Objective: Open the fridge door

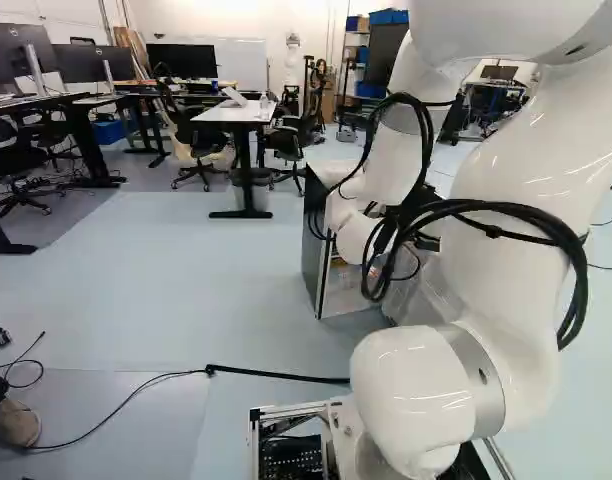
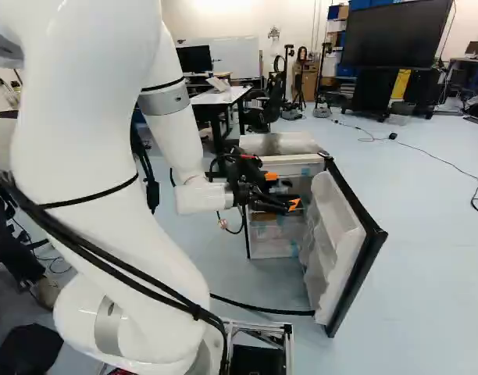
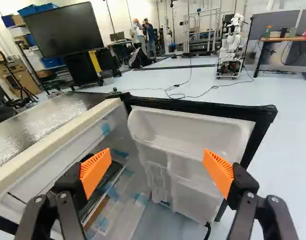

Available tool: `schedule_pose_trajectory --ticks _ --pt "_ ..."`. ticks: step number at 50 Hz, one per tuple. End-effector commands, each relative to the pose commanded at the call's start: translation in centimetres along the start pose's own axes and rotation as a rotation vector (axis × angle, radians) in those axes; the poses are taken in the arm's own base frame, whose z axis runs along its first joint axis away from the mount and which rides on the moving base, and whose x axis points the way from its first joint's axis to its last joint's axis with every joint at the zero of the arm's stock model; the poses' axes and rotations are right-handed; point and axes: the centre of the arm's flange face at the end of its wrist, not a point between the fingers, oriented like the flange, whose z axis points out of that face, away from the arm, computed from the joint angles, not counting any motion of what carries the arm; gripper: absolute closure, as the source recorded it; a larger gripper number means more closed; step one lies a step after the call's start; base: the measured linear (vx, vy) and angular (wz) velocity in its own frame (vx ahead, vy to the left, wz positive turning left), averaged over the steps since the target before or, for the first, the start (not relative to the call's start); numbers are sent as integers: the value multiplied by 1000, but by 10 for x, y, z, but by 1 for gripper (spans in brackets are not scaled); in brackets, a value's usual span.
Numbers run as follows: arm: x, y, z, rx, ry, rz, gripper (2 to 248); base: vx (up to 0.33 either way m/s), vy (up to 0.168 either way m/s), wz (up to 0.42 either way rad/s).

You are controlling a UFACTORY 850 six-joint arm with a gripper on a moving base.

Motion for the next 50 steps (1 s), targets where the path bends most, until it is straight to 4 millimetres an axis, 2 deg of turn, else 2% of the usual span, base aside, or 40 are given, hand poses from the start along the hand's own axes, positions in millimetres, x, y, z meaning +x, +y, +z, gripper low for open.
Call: schedule_pose_trajectory --ticks 26,50 --pt "6 -4 -13 166 -39 -37 3 0 0 0" --pt "11 -7 -34 382 -84 -107 3 0 0 0"
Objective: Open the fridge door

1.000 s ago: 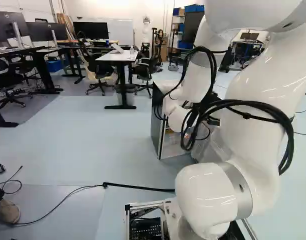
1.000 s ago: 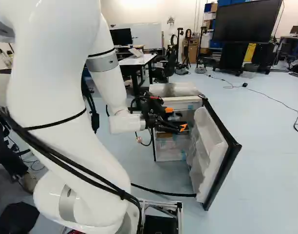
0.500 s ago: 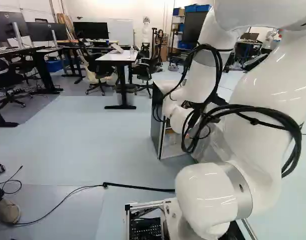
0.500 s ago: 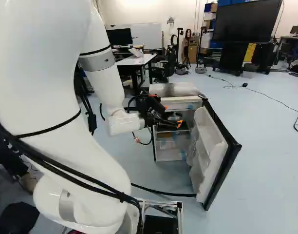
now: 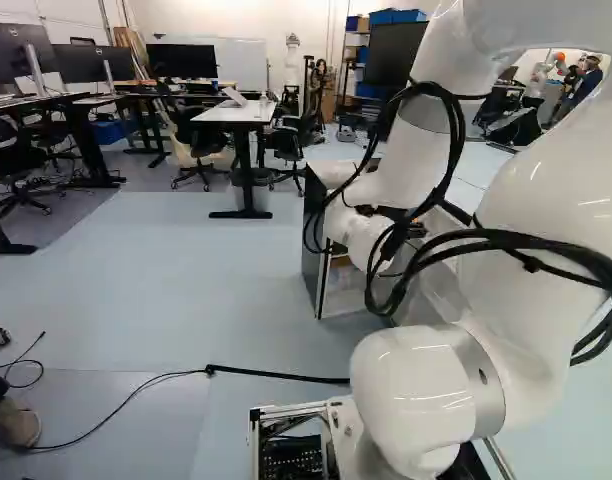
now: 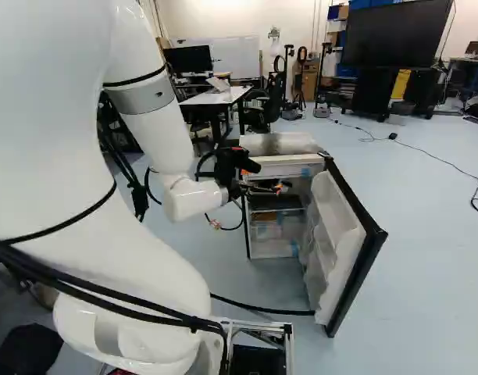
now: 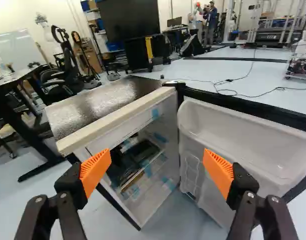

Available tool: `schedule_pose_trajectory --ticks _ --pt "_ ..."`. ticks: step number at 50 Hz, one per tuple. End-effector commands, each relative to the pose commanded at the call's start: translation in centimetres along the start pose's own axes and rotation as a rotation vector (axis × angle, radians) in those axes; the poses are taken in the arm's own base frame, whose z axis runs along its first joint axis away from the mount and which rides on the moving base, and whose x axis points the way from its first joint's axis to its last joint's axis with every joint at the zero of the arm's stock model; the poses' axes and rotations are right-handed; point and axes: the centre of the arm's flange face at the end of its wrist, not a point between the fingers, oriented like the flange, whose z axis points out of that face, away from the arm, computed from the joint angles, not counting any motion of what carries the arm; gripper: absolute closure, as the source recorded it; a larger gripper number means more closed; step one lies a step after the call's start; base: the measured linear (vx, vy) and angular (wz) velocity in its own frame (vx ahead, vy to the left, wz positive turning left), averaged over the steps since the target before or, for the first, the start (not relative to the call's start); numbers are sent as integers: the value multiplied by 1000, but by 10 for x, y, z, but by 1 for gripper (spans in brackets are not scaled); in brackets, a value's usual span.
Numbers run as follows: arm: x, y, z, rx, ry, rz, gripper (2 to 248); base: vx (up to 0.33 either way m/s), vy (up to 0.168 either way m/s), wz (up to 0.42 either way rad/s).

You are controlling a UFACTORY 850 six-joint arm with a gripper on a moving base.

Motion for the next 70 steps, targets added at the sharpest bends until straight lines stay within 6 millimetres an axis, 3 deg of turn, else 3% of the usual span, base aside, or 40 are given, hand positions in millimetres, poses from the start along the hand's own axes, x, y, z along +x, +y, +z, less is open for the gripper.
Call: schedule_pose_trajectory --ticks 31,70 --pt "-1 -10 -32 282 -55 -136 3 0 0 0" --pt "-6 -14 -59 479 -88 -269 3 0 0 0"
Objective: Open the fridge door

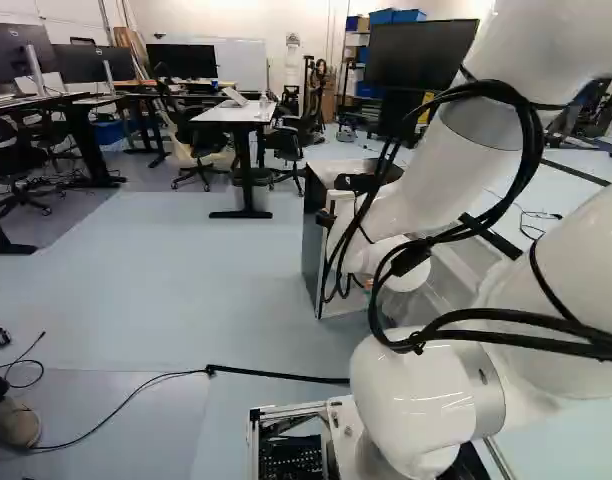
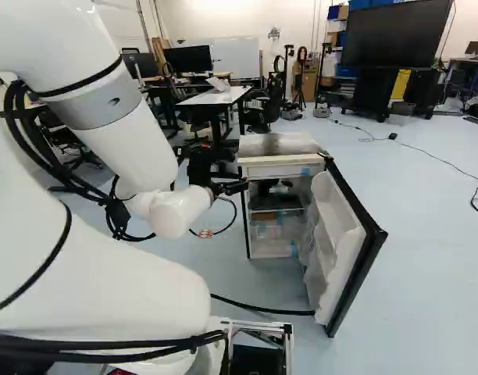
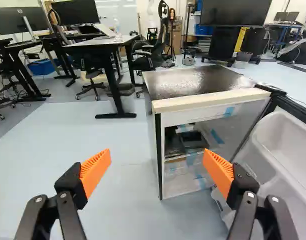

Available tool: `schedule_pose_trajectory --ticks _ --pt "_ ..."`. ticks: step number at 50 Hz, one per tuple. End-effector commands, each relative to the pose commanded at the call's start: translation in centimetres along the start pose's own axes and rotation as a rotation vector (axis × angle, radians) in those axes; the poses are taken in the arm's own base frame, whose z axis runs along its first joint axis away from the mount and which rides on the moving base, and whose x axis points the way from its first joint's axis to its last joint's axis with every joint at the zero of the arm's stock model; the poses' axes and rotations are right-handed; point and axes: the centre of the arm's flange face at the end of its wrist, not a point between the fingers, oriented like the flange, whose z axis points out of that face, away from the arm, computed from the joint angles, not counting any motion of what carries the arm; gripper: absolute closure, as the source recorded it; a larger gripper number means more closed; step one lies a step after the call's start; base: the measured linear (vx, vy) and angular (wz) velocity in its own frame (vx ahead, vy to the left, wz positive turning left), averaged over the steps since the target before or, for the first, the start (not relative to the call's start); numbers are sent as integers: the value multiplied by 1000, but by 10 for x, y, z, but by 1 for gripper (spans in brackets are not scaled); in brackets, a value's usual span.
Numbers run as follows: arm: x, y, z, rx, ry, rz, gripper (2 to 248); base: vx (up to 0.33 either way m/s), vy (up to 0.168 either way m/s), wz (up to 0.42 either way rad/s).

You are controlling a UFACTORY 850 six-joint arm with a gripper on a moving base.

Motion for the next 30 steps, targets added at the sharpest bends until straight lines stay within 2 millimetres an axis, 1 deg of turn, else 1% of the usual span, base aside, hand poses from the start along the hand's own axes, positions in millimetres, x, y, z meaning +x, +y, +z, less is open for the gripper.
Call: schedule_pose_trajectory --ticks 30 --pt "-2 -4 -6 50 -10 -40 3 0 0 0"
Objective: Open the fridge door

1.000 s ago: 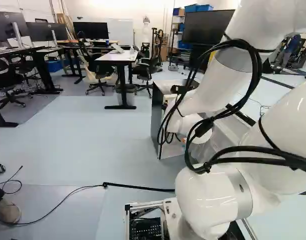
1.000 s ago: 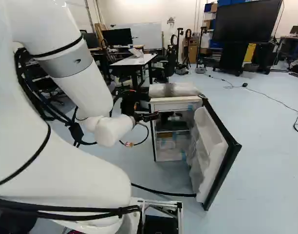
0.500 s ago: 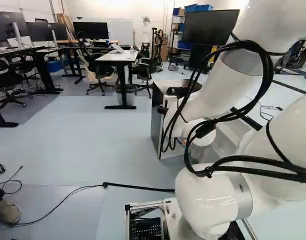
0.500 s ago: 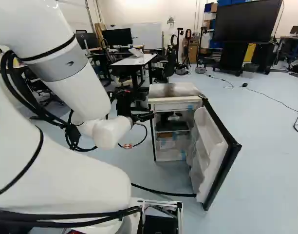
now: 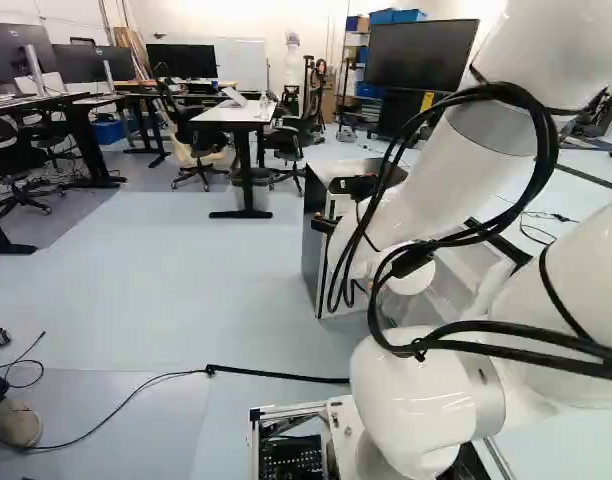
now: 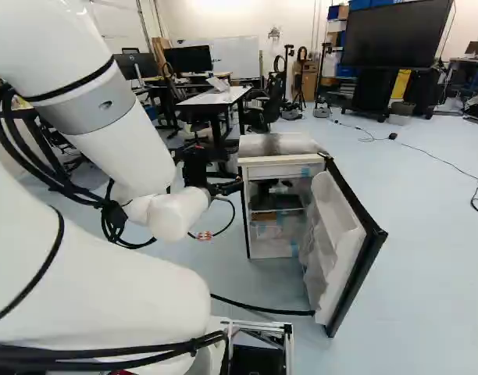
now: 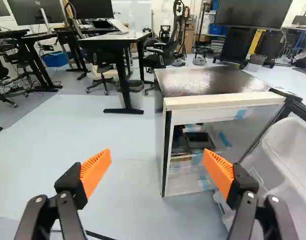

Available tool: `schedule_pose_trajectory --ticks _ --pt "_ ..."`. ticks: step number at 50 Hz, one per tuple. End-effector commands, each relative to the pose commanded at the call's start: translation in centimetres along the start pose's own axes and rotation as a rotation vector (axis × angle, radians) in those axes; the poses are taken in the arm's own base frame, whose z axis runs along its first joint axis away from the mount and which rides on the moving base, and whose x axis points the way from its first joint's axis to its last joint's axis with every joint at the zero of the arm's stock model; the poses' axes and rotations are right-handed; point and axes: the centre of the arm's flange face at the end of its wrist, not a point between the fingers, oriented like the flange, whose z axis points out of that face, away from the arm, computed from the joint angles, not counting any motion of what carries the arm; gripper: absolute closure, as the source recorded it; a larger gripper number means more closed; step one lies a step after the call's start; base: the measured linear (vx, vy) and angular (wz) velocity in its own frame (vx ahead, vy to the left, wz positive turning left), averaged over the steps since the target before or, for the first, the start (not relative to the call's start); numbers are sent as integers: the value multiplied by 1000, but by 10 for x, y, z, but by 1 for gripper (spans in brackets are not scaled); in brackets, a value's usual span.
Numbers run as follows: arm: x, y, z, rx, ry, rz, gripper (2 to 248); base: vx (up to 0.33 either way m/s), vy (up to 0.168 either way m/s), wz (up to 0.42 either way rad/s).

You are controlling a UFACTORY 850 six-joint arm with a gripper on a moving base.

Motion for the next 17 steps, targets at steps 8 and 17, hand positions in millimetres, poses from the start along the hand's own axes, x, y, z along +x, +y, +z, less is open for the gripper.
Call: schedule_pose_trajectory --ticks 8,17 --pt "0 0 0 1 0 -1 3 0 0 0" --pt "0 0 0 1 0 -1 3 0 0 0"
